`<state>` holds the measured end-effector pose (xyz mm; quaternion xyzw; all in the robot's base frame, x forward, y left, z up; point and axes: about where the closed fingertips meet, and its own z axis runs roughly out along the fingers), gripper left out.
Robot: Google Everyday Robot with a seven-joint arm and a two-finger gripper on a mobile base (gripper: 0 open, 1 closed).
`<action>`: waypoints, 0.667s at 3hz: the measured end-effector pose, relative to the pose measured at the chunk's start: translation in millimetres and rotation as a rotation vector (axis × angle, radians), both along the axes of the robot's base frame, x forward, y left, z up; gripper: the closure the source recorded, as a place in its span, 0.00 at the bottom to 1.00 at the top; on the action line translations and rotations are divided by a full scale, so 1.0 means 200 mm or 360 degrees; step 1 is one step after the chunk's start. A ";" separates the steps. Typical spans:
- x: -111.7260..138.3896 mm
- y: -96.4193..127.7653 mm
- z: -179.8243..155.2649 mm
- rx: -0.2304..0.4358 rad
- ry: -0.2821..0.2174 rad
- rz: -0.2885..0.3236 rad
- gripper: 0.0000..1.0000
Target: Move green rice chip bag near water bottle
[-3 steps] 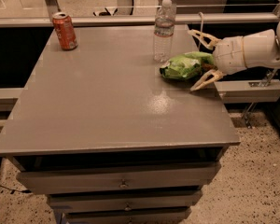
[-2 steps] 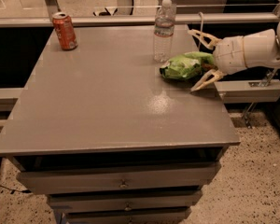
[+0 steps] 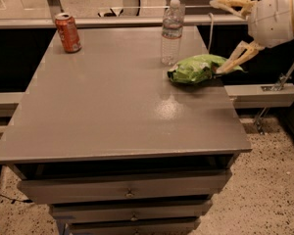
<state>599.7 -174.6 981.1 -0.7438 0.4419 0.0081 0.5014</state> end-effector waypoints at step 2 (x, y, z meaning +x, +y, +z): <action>-0.30 -0.24 0.29 -0.0062 0.0014 -0.0095 0.00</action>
Offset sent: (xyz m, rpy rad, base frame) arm -0.1179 -0.1101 0.0979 -0.0671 0.0148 -0.1324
